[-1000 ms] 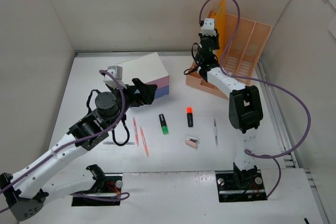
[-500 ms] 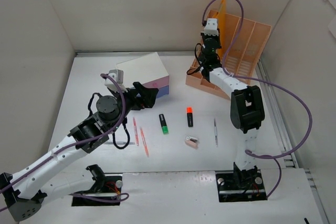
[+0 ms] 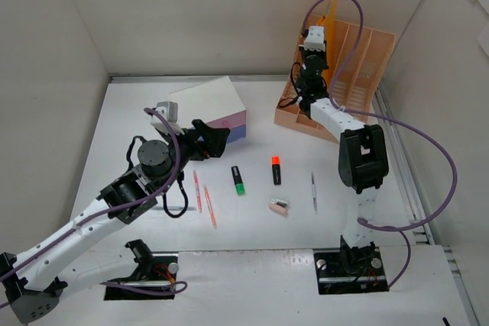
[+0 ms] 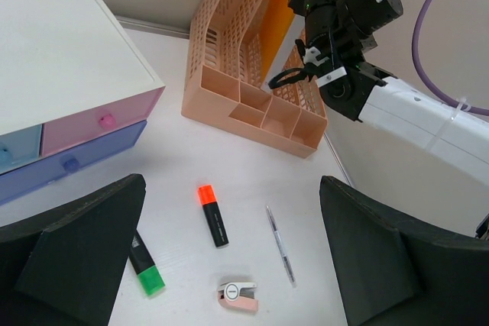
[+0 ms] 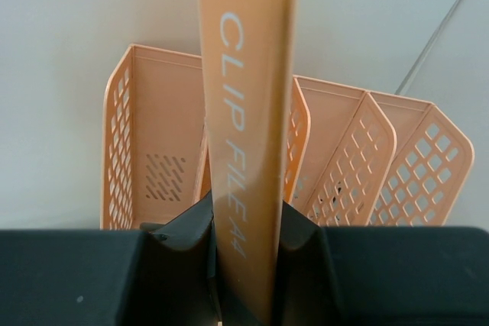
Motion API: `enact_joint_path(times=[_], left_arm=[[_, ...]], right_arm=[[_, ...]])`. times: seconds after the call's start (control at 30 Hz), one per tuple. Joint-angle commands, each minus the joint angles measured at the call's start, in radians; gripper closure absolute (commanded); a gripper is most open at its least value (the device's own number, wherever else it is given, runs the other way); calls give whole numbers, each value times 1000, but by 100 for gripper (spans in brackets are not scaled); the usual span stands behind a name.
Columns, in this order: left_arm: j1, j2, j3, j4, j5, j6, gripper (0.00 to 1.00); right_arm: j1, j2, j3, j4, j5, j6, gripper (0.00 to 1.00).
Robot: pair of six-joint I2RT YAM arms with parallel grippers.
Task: Organize the desk
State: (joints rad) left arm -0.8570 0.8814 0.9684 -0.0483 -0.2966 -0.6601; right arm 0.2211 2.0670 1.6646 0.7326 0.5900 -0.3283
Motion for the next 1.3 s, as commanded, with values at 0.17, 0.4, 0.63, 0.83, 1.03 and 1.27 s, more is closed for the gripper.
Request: enact_joint_path(times=[0.17, 0.4, 0.63, 0.83, 1.03, 1.27], left_arm=[[-5, 1, 16, 62, 1, -4, 6], [-5, 11, 19, 68, 10, -6, 6], [-5, 13, 13, 70, 14, -4, 6], [-5, 10, 15, 67, 16, -4, 6], [-5, 22, 18, 73, 22, -4, 6], [-5, 27, 20, 76, 20, -6, 6]], right_arm=[[-32, -148, -28, 192, -122, 58, 100], [-48, -177, -81, 203, -205, 86, 100], [-95, -134, -97, 252, -248, 86, 100], [-147, -120, -137, 274, -317, 110, 100], [-149, -125, -196, 277, -352, 138, 100], [-134, -154, -266, 278, -334, 158, 100]])
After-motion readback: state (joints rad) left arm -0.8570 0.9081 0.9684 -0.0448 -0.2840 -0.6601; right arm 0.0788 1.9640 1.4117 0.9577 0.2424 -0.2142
